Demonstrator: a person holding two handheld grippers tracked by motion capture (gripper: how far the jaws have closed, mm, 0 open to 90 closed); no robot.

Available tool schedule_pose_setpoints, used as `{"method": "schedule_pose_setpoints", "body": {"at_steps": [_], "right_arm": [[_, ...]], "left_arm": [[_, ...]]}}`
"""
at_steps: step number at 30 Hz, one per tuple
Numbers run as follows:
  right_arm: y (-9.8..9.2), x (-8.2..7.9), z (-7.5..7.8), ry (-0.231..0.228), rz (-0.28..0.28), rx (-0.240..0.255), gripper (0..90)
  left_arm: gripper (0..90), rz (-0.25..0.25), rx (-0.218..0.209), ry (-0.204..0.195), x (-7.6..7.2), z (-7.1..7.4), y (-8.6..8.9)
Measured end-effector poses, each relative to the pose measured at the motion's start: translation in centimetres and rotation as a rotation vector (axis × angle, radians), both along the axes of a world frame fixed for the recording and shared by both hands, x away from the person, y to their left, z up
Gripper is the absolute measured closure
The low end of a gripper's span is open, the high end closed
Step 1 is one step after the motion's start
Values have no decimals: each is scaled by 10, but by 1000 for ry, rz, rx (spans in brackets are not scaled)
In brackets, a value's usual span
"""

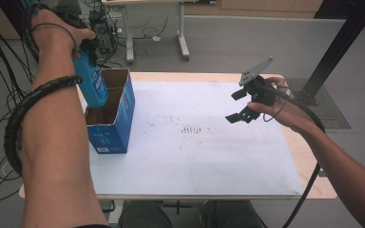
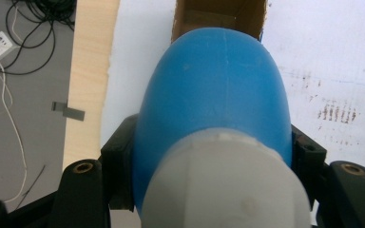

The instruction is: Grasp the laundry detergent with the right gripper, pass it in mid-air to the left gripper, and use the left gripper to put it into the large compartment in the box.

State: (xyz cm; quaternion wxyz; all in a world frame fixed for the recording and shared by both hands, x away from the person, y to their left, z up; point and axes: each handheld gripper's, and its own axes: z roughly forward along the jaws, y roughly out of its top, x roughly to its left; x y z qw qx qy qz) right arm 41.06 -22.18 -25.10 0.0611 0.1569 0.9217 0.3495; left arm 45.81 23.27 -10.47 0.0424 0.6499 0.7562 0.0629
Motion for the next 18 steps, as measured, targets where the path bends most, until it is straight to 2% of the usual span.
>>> {"method": "schedule_pose_setpoints", "body": {"at_steps": [18], "right_arm": [[2,0,-3,0,-6,-16,71]], "left_arm": [[371,-16,-17,6,3,-39,1]]}}
